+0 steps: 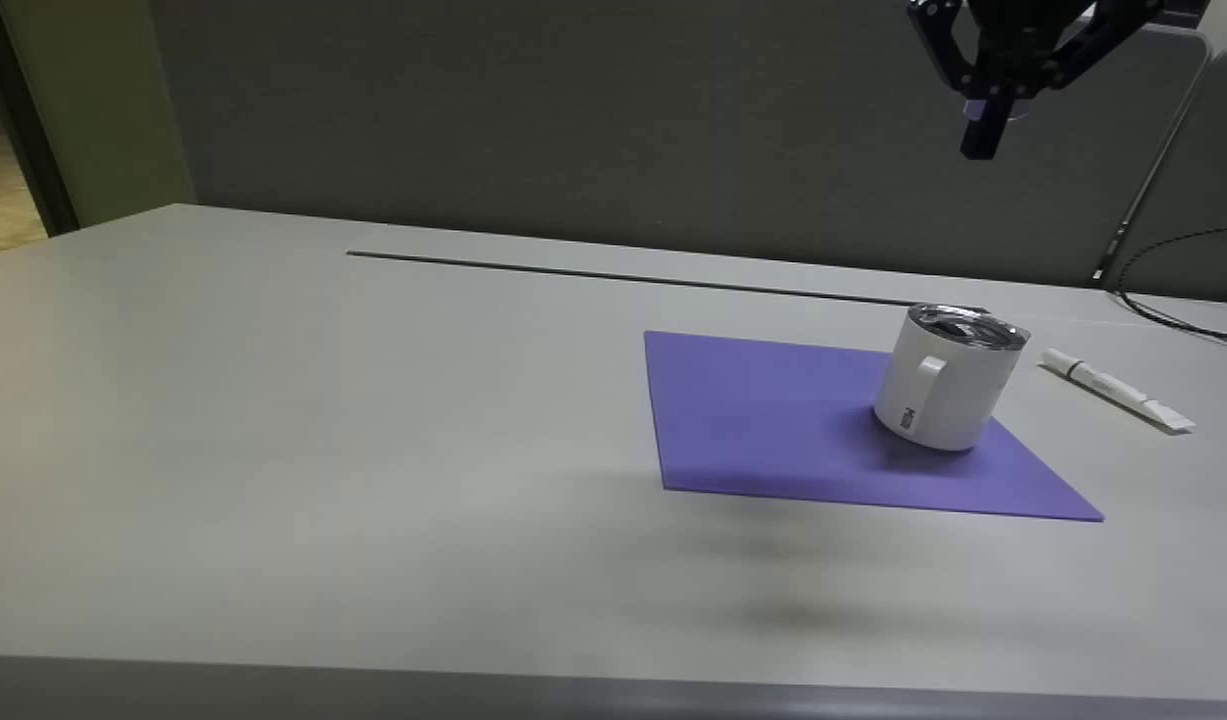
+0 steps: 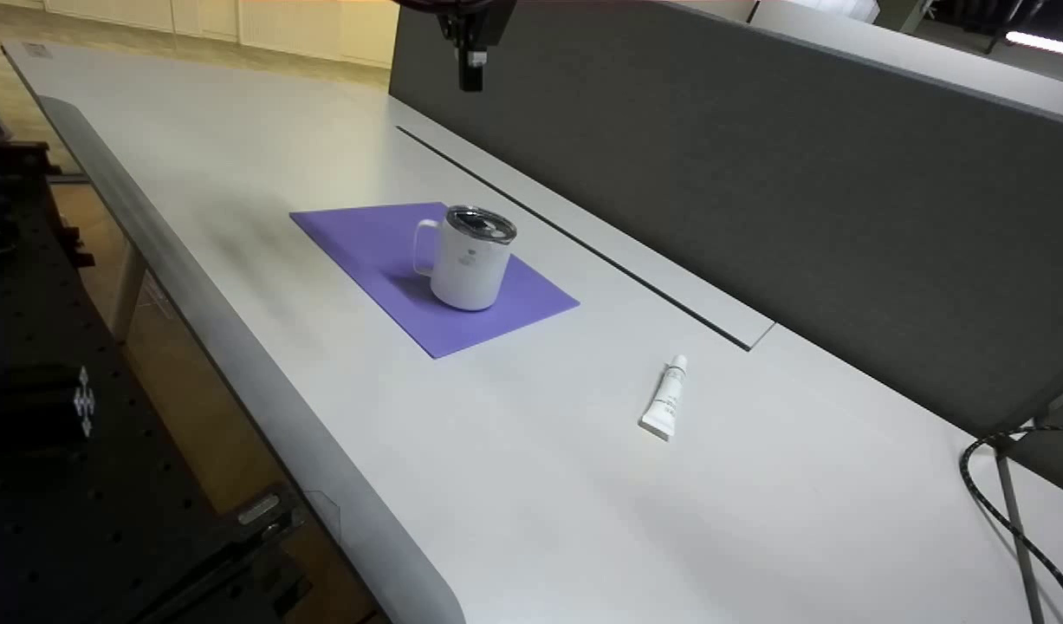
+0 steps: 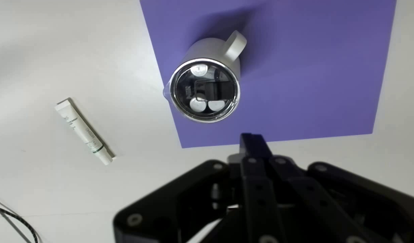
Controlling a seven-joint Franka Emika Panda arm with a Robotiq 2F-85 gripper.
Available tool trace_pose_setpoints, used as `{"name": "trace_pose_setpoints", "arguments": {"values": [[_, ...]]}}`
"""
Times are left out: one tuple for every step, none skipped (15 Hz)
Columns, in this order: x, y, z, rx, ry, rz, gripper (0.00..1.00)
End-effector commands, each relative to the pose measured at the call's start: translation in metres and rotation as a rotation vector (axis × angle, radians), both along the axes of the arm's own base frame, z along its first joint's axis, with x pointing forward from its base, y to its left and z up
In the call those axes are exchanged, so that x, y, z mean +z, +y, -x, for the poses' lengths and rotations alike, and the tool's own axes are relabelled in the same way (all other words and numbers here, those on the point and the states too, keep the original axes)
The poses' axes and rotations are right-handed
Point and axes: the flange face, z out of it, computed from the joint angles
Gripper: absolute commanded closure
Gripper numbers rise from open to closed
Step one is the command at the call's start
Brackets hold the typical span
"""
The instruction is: Open the nozzle of the thermocup
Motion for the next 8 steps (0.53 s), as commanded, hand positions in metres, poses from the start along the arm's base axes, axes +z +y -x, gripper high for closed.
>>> {"name": "trace_pose_setpoints", "arguments": {"values": [[0.001, 0.0, 0.0, 0.001, 0.001, -0.001, 1.0], [-0.004, -0.006, -0.007, -0.016, -0.002, 0.017, 1.0], [-0.009, -0.01, -0.012, -0.026, -0.005, 0.027, 1.0], [-0.012, -0.014, -0.016, -0.029, -0.012, 0.035, 1.0], [-0.016, -0.016, -0.018, -0.031, -0.017, 0.04, 1.0], [-0.022, -0.019, -0.021, -0.032, -0.024, 0.044, 1.0], [-0.028, -0.021, -0.023, -0.031, -0.028, 0.047, 1.0], [-0.037, -0.023, -0.025, -0.03, -0.029, 0.044, 1.0]]}}
